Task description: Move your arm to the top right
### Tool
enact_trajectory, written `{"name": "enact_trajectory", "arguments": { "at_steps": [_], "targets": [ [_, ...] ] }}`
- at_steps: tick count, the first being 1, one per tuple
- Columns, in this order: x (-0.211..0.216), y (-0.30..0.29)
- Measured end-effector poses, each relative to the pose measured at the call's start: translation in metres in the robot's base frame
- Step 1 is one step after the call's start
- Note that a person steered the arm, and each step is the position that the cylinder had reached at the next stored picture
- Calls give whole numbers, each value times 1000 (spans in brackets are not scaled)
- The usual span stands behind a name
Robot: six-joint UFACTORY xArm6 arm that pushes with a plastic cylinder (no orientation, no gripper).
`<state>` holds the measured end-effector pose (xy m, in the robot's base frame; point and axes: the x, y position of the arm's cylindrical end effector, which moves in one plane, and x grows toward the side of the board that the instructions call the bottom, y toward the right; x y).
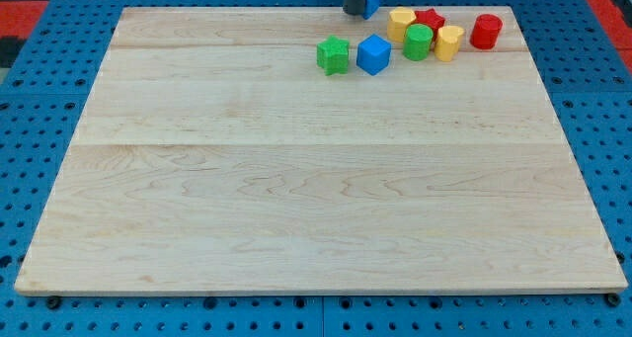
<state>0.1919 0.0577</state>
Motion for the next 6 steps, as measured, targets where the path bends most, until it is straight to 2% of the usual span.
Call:
{"name": "enact_trajectory", "arguments": {
  "at_steps": [2, 6],
  "targets": [
    [-1, 80],
    [0, 173]
  ]
}}
